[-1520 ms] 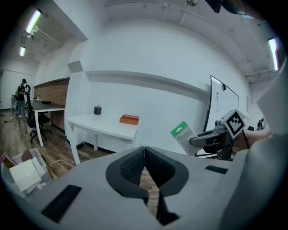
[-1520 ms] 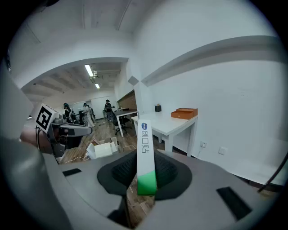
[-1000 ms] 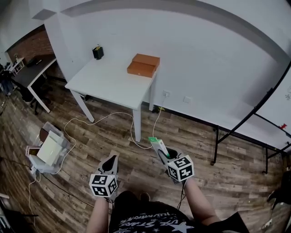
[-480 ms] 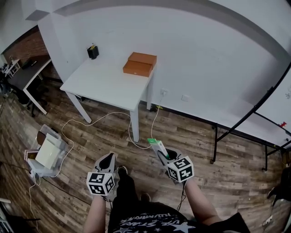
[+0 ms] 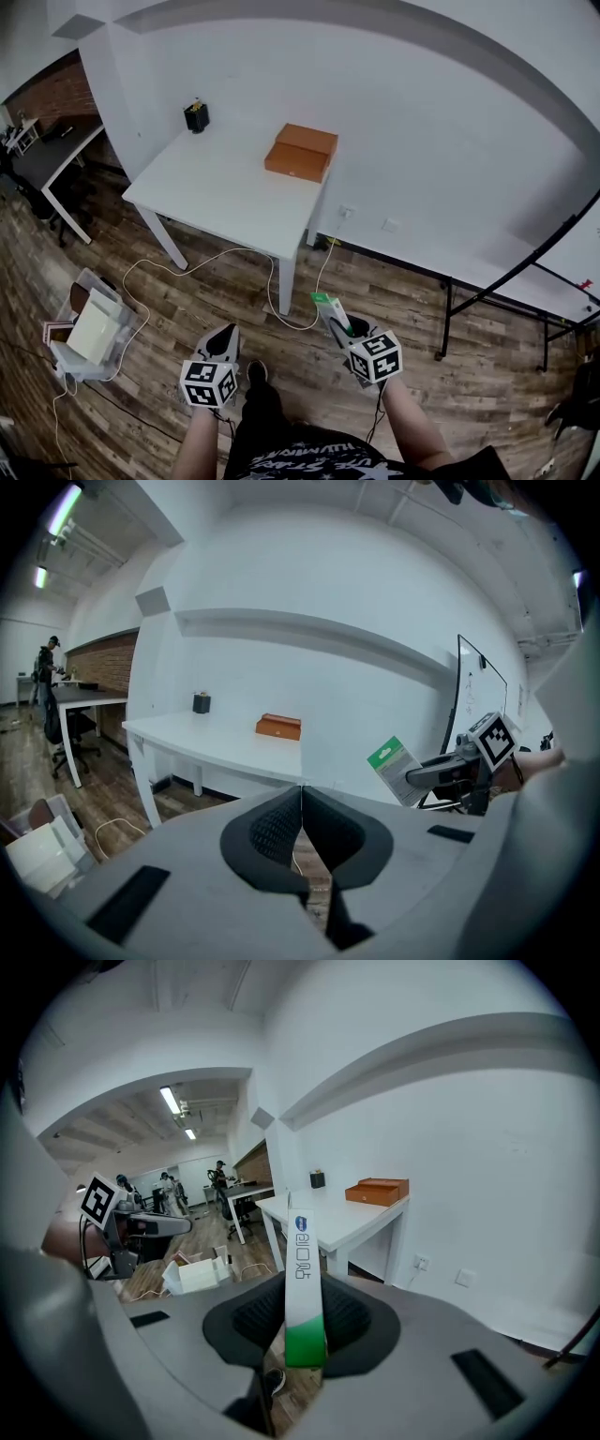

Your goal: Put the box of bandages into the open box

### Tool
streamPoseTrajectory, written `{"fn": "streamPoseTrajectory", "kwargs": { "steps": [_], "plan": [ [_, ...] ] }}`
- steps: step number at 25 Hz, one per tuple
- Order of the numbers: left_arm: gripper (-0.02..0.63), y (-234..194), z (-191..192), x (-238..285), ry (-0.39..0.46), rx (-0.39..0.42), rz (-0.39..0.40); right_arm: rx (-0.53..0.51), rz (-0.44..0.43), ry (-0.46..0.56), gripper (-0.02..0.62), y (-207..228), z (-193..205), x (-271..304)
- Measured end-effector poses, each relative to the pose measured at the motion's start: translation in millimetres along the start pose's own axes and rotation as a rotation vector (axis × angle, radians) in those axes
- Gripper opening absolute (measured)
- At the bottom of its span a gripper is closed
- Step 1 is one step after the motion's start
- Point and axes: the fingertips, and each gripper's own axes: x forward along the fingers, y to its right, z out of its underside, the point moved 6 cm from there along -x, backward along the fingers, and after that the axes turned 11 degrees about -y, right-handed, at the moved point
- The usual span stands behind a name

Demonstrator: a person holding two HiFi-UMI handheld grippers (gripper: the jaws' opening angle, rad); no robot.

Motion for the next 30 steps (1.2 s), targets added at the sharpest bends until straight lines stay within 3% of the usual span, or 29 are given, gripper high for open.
{"fn": "streamPoseTrajectory", "kwargs": {
  "steps": [9,20,25,30],
  "plan": [
    [0.020,-96,-73,73,-0.013,0.010,0.050,0.033,0.056,-0.006,0.114,23,-92,87],
    [0.020,-182,-155,148,-0.020,0.066,0.152,0.086,0.144,0.025,0.114,44,-186,164],
    [0.020,-208,-181,172,-0.025,0.095,0.194,0.128,0.202,0.045,0.114,49,-207,179],
    [0.020,-215,-186,191,-0.038,0.090,0.213,0.152,0.232,0.008,0.114,62,-200,183]
  ]
}}
